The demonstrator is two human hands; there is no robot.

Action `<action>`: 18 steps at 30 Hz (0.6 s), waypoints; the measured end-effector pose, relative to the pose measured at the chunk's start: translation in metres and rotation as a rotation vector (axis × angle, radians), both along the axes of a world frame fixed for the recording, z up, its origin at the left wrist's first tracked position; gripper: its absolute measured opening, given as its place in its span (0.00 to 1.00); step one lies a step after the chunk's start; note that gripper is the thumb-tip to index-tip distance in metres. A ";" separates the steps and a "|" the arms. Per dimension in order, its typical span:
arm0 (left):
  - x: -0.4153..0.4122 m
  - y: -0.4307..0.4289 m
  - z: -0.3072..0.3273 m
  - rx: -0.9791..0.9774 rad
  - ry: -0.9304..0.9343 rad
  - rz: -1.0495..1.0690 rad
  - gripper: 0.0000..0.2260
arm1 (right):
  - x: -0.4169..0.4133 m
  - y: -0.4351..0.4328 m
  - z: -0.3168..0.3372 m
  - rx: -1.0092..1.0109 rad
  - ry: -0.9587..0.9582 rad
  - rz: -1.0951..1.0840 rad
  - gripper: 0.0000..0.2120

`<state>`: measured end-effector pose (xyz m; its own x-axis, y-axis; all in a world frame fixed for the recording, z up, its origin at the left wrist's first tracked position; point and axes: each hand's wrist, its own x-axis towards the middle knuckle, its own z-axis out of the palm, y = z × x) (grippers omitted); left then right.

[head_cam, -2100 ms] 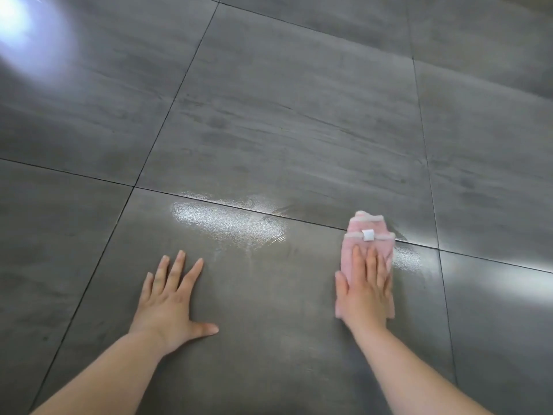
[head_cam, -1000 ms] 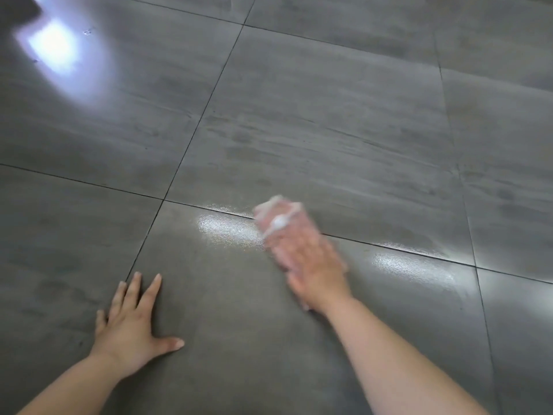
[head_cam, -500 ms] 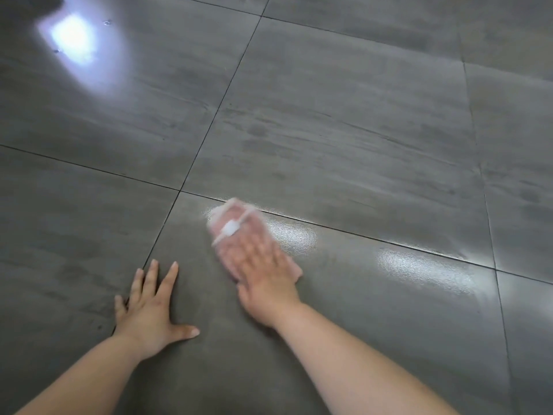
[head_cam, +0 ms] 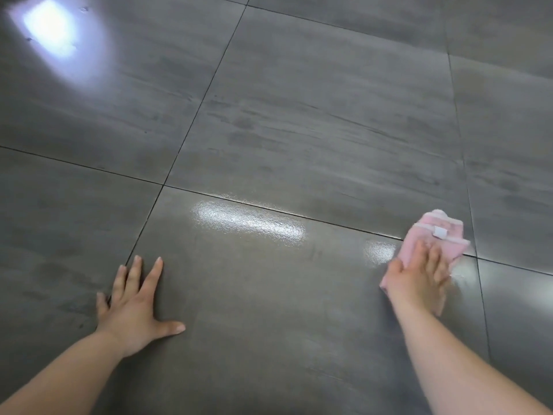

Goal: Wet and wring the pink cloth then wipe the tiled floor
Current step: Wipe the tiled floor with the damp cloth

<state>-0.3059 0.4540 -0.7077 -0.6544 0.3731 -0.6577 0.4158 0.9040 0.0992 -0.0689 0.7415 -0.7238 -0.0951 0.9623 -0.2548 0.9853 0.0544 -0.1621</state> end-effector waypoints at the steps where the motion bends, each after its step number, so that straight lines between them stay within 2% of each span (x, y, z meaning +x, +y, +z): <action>1: 0.001 0.000 0.000 0.003 0.001 0.000 0.52 | -0.012 -0.011 -0.003 -0.009 0.005 0.039 0.28; 2: 0.001 -0.001 -0.001 0.004 0.003 -0.003 0.52 | -0.026 -0.026 -0.006 -0.002 0.020 0.139 0.29; 5: 0.000 -0.001 0.001 0.003 0.005 -0.008 0.51 | -0.064 -0.083 -0.013 0.086 0.076 0.656 0.35; 8: 0.001 0.000 0.003 0.011 0.009 -0.010 0.51 | -0.074 -0.123 -0.014 0.051 0.001 1.084 0.31; 10: 0.000 -0.001 0.004 0.022 0.016 -0.019 0.50 | -0.062 -0.118 -0.011 0.027 -0.072 1.254 0.30; 13: -0.003 -0.005 0.006 0.035 0.008 -0.032 0.47 | -0.021 -0.085 -0.016 0.087 -0.137 1.222 0.35; 15: -0.005 -0.007 0.006 0.038 0.010 -0.053 0.46 | 0.011 -0.064 -0.015 0.147 -0.138 1.012 0.38; 18: -0.004 -0.006 0.007 0.040 0.020 -0.065 0.46 | 0.041 -0.046 0.003 0.162 -0.145 0.581 0.29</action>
<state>-0.3099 0.4478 -0.7011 -0.6404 0.4415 -0.6284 0.4761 0.8703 0.1263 -0.0280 0.6951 -0.7206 -0.5907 0.7911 -0.1592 0.7984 0.6015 0.0264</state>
